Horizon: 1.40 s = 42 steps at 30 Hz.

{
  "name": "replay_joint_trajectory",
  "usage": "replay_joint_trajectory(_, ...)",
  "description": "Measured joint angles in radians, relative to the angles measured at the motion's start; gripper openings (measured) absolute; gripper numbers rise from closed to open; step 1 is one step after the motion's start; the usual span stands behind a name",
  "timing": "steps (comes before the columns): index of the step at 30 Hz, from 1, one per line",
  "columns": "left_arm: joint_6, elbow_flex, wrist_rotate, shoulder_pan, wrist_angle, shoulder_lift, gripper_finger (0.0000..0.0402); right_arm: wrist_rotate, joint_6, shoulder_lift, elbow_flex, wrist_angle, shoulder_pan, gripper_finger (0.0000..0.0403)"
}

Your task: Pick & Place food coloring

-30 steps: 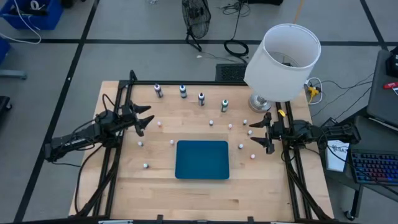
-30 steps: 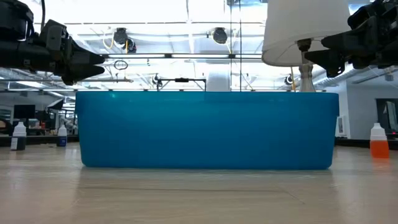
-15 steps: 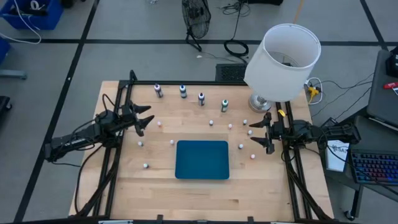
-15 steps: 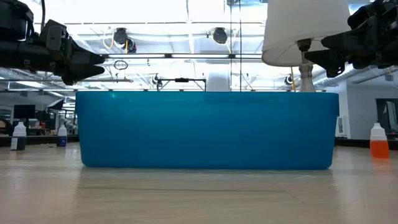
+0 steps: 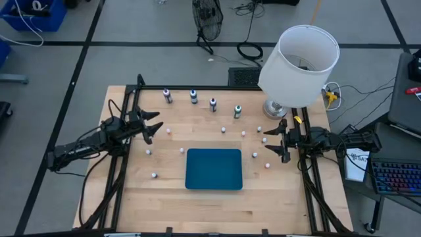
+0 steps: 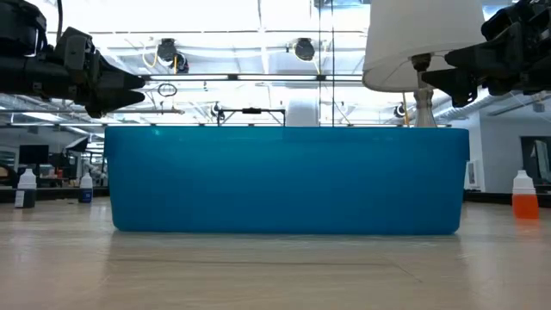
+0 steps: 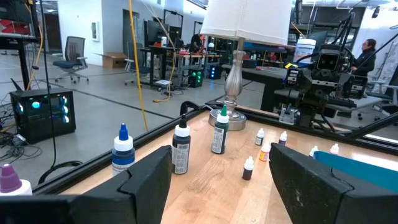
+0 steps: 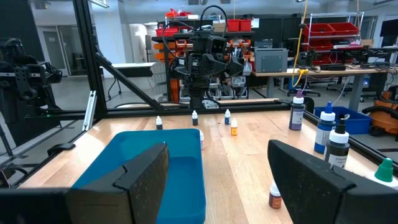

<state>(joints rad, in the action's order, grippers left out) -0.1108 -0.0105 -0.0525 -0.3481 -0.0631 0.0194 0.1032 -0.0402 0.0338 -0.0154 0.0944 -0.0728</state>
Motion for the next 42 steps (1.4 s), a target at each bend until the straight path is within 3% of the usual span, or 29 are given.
replay_joint_trajectory(8, 0.001, 0.0, 0.0, 0.0, 0.0, 0.0, 0.0269, 0.0, -0.01, 0.0, 0.0, 0.021, 0.0, 0.0263)
replay_joint_trajectory(17, 0.001, 0.0, 0.0, 0.0, 0.0, 0.0, 0.0269, 0.006, -0.389, 0.0, 0.0, 0.135, 0.0, 0.0263)
replay_joint_trajectory(27, 0.0, 0.0, 0.0, 0.0, 0.0, 0.0, 0.0269, 0.163, -0.367, 0.0, 0.0, 0.17, 0.0, 0.0263)
replay_joint_trajectory(38, 0.001, 0.0, 0.0, 0.0, 0.0, 0.0, 0.0269, 0.144, -0.421, 0.002, -0.019, 0.193, 0.0, 0.0263)
replay_joint_trajectory(42, 0.0, 0.0, 0.0, 0.0, 0.0, 0.0, 0.0269, 0.026, -0.49, 0.077, -0.14, -0.038, -0.017, 0.0258)
